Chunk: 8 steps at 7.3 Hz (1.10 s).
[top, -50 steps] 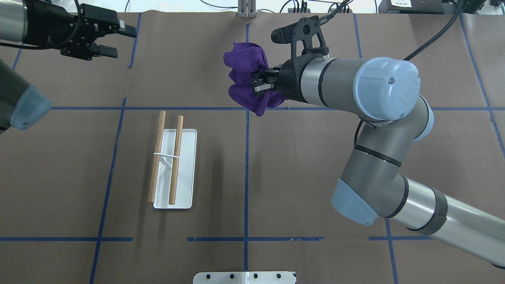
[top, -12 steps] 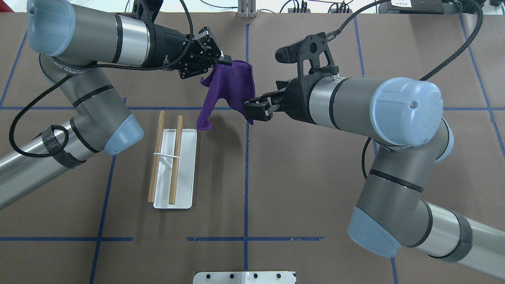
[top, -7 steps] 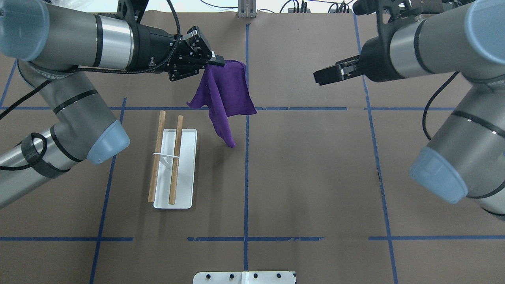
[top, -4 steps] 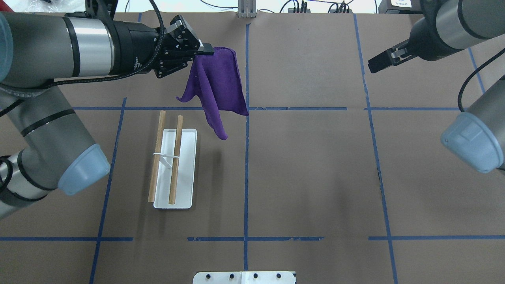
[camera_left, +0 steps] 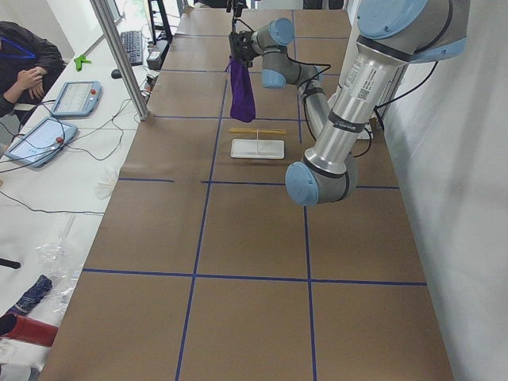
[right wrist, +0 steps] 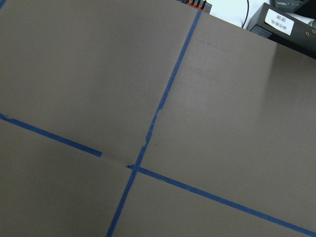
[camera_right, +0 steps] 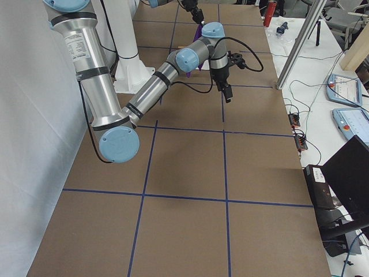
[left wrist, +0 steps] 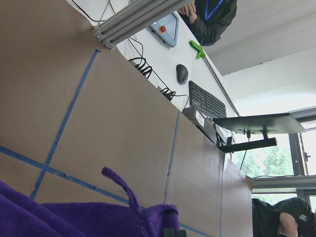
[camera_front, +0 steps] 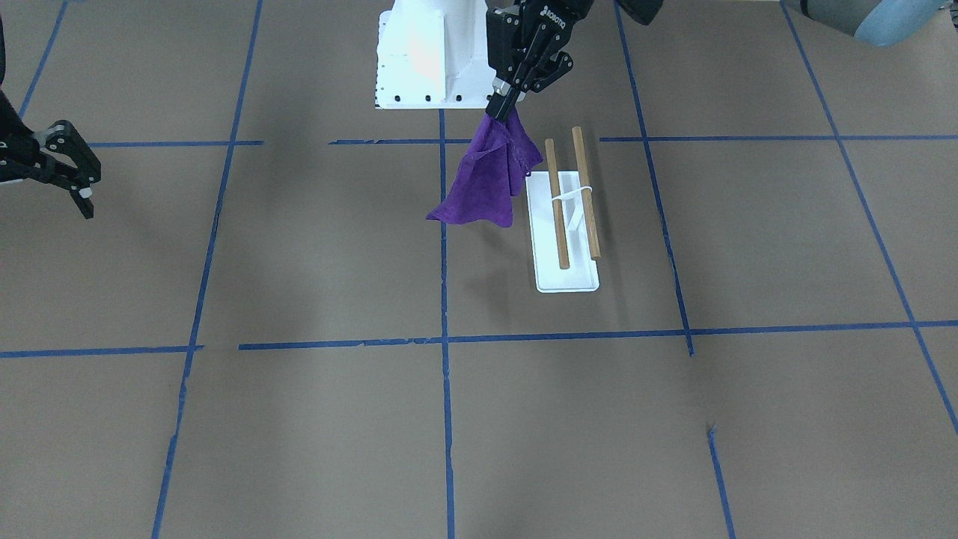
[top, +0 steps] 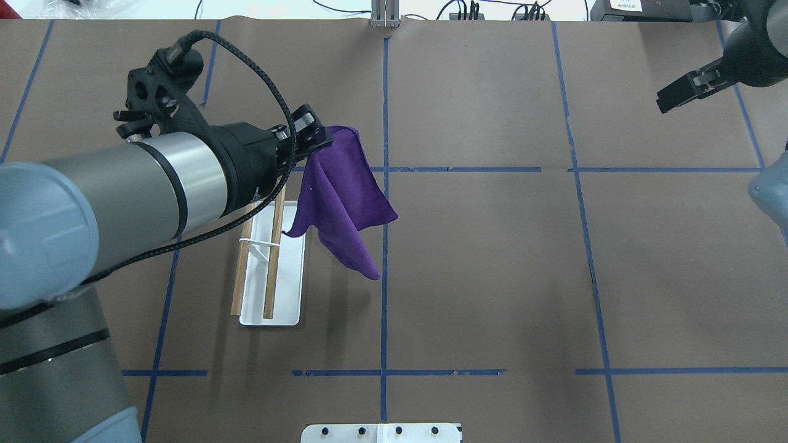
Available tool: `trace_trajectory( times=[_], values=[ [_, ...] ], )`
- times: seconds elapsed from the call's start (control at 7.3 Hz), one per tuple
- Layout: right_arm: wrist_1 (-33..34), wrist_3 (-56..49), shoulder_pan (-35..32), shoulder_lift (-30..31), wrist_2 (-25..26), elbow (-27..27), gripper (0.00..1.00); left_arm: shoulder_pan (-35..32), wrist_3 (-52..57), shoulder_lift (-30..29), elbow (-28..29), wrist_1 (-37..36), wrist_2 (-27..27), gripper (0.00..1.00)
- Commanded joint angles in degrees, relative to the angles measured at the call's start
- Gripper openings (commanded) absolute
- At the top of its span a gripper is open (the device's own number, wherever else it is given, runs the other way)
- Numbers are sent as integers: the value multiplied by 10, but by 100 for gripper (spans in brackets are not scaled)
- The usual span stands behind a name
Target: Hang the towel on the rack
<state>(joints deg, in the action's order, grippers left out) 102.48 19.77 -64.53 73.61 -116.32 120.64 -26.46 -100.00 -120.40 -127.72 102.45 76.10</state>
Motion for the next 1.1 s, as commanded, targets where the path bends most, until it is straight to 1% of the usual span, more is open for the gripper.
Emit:
trace_trajectory(
  times=[0.0, 0.14, 0.27, 0.55, 0.96],
  values=[
    [14, -43, -36, 33, -28, -9, 100, 26, 22, 1, -21, -97, -53, 0],
    [25, -56, -45, 33, -35, -14, 100, 25, 24, 6, -28, -131, -54, 0],
    [25, -62, -50, 33, -36, -21, 100, 21, 24, 31, -41, -139, -54, 0],
    [23, -62, -50, 32, -41, -24, 100, 19, 24, 116, -100, -151, -54, 0],
    [23, -62, -55, 29, -49, -23, 100, 10, 23, 168, -97, -153, -54, 0]
  ],
)
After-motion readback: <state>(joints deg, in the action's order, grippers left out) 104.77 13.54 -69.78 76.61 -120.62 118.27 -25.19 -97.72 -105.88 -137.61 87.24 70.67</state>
